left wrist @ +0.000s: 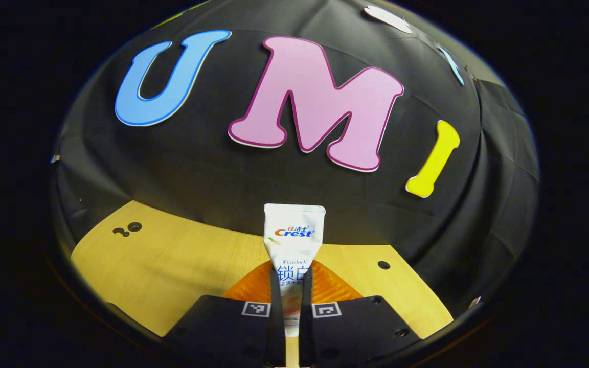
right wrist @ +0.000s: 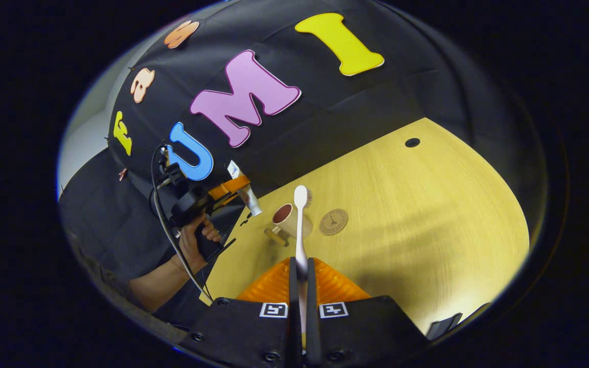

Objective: Put the toothbrush and toothpaste on the desktop into the cup, then pick up the cup and place it on the coaster on the desktop.

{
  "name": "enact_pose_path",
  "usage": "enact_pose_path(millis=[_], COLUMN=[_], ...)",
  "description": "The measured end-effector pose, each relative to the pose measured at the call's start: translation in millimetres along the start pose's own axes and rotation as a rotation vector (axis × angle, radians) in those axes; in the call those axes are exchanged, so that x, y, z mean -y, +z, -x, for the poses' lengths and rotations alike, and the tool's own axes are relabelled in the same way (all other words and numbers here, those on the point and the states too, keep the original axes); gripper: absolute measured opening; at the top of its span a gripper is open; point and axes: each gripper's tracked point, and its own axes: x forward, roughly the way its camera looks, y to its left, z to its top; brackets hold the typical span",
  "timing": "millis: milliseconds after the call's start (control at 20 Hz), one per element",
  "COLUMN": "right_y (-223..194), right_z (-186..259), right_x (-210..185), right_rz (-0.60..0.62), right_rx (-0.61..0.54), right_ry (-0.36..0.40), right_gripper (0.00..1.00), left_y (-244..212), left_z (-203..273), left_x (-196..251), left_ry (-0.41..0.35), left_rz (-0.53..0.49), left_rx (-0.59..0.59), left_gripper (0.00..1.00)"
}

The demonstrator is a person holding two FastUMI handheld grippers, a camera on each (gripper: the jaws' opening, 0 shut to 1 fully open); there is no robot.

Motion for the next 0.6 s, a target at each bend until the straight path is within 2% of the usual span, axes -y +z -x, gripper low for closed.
enact_pose_path(millis=[200, 350, 600], right_y=[5, 5, 1], right_z=[5, 4, -3], right_x=[24, 34, 35], right_rz=[-0.015, -0.023, -0.035], right_rx=[-0.005, -0.016, -0.041], right_ry=[-0.035, -0.049, -0.051], right_gripper=[0.08, 0.07, 0.08], left_y=[-33, -59, -90], left_z=[-34, -50, -60], left_x=[-14, -25, -28], left_ry=[0.055, 0.095, 0.080], left_rz=[-0.003, -0.052, -0.049], left_rx=[-0.054, -0.109, -0.185], left_gripper=[0.15, 0.15, 0.20])
